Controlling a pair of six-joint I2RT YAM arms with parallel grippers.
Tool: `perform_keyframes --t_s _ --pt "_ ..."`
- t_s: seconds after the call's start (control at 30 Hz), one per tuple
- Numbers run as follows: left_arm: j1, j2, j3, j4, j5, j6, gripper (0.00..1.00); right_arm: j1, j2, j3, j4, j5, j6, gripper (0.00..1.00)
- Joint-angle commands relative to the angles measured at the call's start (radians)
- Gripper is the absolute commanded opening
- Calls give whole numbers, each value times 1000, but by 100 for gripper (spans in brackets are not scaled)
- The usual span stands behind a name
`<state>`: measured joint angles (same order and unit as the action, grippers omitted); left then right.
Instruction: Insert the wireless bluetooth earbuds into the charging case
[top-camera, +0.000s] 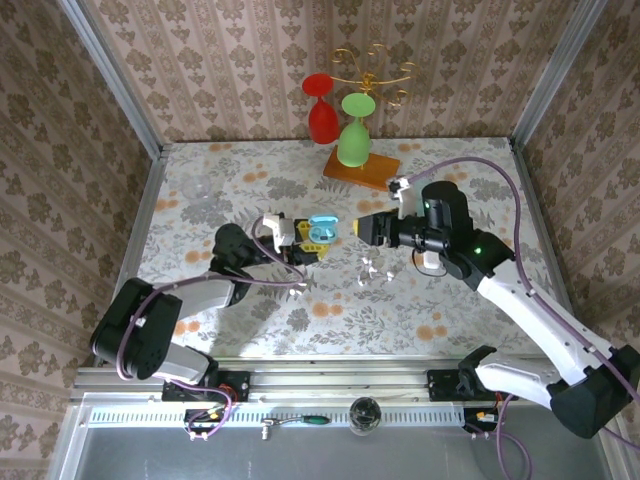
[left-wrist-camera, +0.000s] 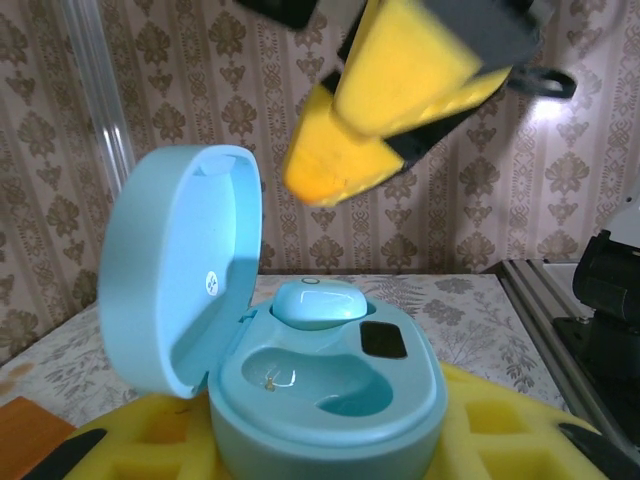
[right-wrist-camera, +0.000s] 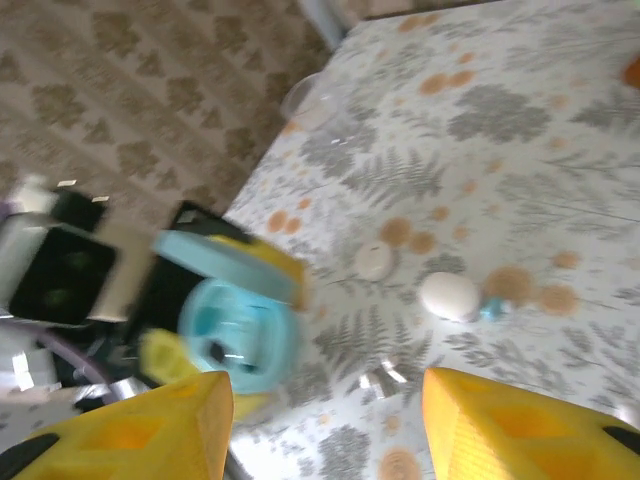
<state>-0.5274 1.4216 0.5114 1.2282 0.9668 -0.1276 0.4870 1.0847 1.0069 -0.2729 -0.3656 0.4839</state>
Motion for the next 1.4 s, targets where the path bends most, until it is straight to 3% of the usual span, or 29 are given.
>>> perform_keyframes --t_s 0.0,0.2,0.37,0.63,0.87,1.1,1.37 --pt "30 -48 -30 48 18 -17 35 -58 20 -104 119 71 143 54" --pt "64 -100 -72 46 7 -27 35 -59 221 -108 155 95 240 52" --pt "92 -131 -98 44 4 -35 35 -6 458 -2 158 117 205 48" --pt "90 -153 -112 44 1 -43 35 45 824 247 164 -34 77 54" --pt "87 -163 -118 45 -18 -45 35 55 1039 458 69 -125 -20 56" --pt "85 -176 -122 44 -40 -43 35 41 1134 554 -60 -177 -132 56" --pt "84 -164 -108 42 -51 -74 35 26 1074 468 -79 -215 -168 54"
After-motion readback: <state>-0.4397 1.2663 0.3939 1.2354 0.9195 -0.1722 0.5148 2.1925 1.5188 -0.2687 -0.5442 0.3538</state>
